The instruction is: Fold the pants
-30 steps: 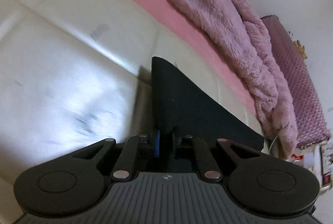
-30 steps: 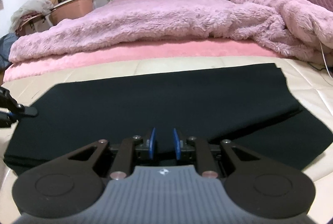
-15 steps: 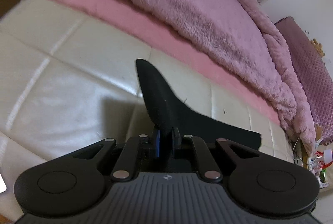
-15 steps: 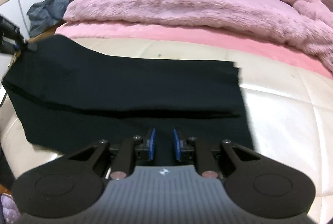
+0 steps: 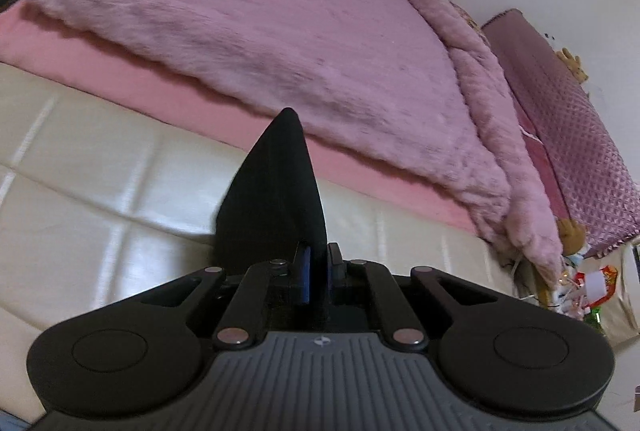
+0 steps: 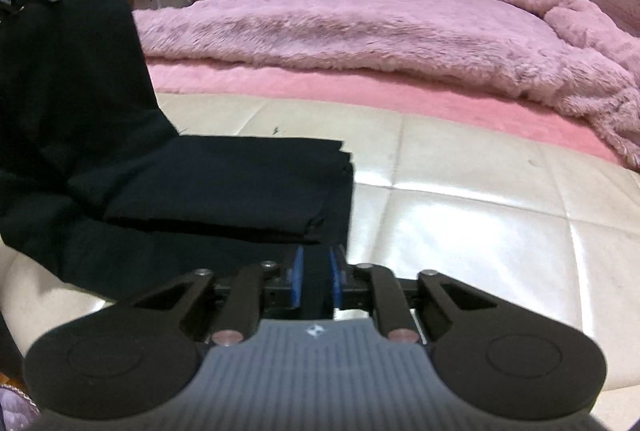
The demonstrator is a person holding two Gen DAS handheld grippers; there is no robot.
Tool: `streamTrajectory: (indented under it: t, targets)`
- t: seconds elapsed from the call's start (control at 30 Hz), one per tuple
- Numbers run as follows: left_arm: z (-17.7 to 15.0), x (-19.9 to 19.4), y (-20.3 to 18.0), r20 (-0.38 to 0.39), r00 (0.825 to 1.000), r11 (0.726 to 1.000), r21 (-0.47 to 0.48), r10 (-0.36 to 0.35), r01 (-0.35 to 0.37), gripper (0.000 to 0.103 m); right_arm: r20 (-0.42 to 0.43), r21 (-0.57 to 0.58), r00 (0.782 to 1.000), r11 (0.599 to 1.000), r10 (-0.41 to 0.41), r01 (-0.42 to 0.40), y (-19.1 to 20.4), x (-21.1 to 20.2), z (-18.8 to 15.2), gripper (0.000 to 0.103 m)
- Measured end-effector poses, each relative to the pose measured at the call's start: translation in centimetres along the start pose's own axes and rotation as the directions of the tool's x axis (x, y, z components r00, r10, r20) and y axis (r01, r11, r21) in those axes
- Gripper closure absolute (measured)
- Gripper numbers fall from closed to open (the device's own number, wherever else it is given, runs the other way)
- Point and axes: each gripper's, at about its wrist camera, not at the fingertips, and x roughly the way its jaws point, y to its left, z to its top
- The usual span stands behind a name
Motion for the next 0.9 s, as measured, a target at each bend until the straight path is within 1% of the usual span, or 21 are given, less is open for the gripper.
streamTrajectory:
  t: [0.07,0.13,0.27,0.33,0.43,0.53,0.7,0.77,0.83,0.9]
  targets:
    - [0.9,1.9,-1.7,-0.015,1.000,1.000,0.007,-0.005,0.005,0.096,0.009,0.028,1.000,1.000,0.002,-0.002,-0.9,-0.2,0.3,0.096]
    - [1.6,4.4,-3.3,-0.047,0.999,1.000,0.003,-0.012,0.012,0.096,0.018,0.053,1.000,0.999,0.003,-0.004,-1.8,-0.5,0.7,0.096]
    - [2.1,9.8,-5.5,-0.118,0.993,1.000,0.008,0.004,-0.003,0.096,0.042,0.091,0.999,0.996,0.011,-0.015,-3.1,-1.2,1.0,0.096]
    - [1.8,12.7,-5.9,-0.168,0.986,1.000,-0.008,0.005,-0.006,0.096,0.051,0.110,0.999,0.994,0.015,-0.021,-3.7,-1.6,0.8,0.096]
    - [0.1,16.2,-6.3,-0.218,0.976,0.999,-0.023,0.017,-0.023,0.096,0.053,0.136,0.998,0.990,0.022,-0.029,-4.3,-1.7,0.1,0.096]
    - [-0.9,19.4,-5.6,-0.262,0.965,0.997,-0.077,0.010,-0.032,0.096,0.051,0.163,0.998,0.986,0.036,-0.044,-4.8,-1.4,-0.4,0.096]
    - [-1.8,22.3,-4.2,-0.299,0.954,0.992,-0.126,-0.016,-0.023,0.096,0.042,0.185,0.998,0.981,0.048,-0.055,-5.1,-0.4,-0.5,0.096]
    - [-1.9,23.0,-4.2,-0.316,0.948,0.993,-0.115,-0.022,-0.016,0.094,0.036,0.185,0.998,0.981,0.052,-0.057,-5.1,0.0,-0.4,0.096]
    - [-2.0,23.1,-4.3,-0.316,0.948,0.994,-0.111,-0.043,0.008,0.089,0.028,0.183,0.998,0.981,0.054,-0.058,-4.9,0.2,-0.2,0.096]
    - [-1.9,22.5,-4.4,-0.302,0.951,0.994,-0.101,-0.072,0.044,0.089,0.025,0.184,0.998,0.981,0.054,-0.057,-4.8,0.4,0.0,0.095]
